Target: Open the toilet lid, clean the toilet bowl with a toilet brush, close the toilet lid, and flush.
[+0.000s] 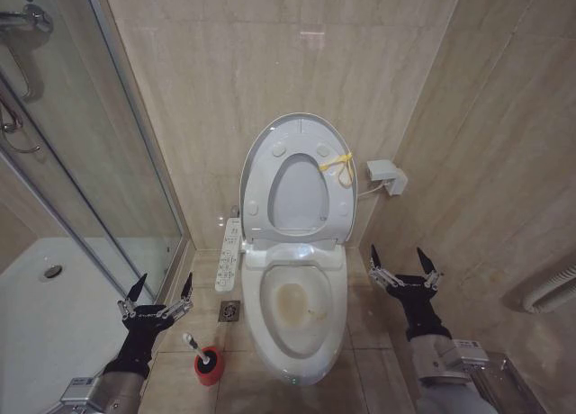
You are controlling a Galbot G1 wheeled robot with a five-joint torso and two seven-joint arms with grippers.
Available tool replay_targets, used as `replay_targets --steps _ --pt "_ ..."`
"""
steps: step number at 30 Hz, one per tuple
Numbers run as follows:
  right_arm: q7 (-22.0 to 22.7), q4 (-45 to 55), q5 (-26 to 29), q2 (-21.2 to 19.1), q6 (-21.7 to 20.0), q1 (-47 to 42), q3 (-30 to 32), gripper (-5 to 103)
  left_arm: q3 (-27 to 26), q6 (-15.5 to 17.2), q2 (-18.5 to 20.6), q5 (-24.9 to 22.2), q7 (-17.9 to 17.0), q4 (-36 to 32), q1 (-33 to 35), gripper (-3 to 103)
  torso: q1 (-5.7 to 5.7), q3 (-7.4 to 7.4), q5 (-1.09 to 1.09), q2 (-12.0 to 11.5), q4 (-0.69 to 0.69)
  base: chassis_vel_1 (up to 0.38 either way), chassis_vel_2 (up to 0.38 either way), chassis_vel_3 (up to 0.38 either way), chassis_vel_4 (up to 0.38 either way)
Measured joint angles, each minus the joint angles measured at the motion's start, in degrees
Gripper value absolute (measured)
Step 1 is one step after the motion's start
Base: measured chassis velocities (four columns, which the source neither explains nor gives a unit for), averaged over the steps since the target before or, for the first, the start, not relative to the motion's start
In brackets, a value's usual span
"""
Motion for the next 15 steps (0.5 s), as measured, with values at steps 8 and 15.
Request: replay_targets --steps 8,15 --pt "0.0 0.0 0.0 0.0 0.0 0.0 0.0 100 0.0 0.0 0.0 0.0 0.0 0.0 0.0 100 0.0 0.0 0.0 0.0 0.0 0.0 0.0 0.0 0.0" --pt "0.0 0.0 0.0 0.0 0.0 0.0 0.0 100 0.0 0.0 0.0 0.0 0.0 0.0 0.0 100 0.0 0.0 0.0 0.0 0.0 0.0 0.0 0.0 0.0"
